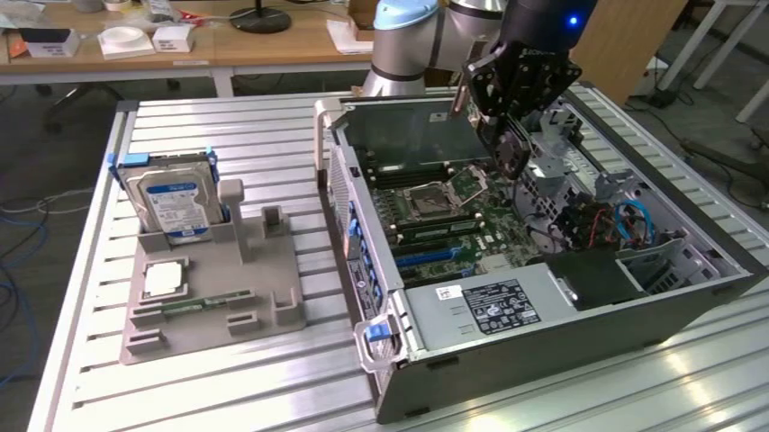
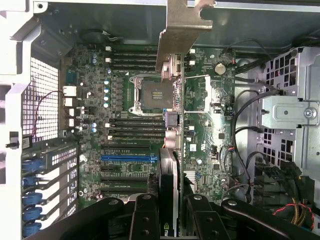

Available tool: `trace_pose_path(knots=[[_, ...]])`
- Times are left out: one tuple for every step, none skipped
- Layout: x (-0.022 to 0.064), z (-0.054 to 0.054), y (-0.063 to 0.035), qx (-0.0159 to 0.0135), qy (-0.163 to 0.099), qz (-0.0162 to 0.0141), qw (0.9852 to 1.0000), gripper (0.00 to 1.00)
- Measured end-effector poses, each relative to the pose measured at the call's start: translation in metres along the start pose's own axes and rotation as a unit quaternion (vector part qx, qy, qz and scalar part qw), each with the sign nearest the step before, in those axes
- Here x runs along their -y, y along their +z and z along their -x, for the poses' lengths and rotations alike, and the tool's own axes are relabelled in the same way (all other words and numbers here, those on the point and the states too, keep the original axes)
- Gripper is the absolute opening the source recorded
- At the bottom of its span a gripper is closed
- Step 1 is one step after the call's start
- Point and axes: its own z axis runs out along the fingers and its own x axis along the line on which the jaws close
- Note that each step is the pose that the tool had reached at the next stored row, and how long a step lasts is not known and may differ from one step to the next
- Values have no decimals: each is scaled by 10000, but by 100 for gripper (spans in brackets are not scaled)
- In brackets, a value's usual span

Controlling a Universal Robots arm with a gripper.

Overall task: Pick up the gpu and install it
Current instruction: 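Insert the gpu into the slot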

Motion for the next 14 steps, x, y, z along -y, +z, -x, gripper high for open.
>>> trace_pose_path(knots=[[0,3,0,-3,0,1,10000,27],[0,5,0,-5,-10,0,10000,27],[0,9,0,-7,-39,0,10000,27],[0,13,0,-9,-84,1,10000,27],[0,14,0,-12,-137,1,9999,27],[0,14,0,-14,-197,2,9998,27],[0,14,0,-17,-264,2,9997,27],[0,15,0,-20,-329,3,9995,27],[0,15,1,-23,-397,4,9992,27],[0,15,1,-26,-462,4,9989,27],[0,15,2,-29,-531,5,9986,27],[0,15,2,-32,-595,6,9982,27],[0,15,3,-35,-661,7,9978,27],[0,15,3,-38,-725,8,9974,27]])
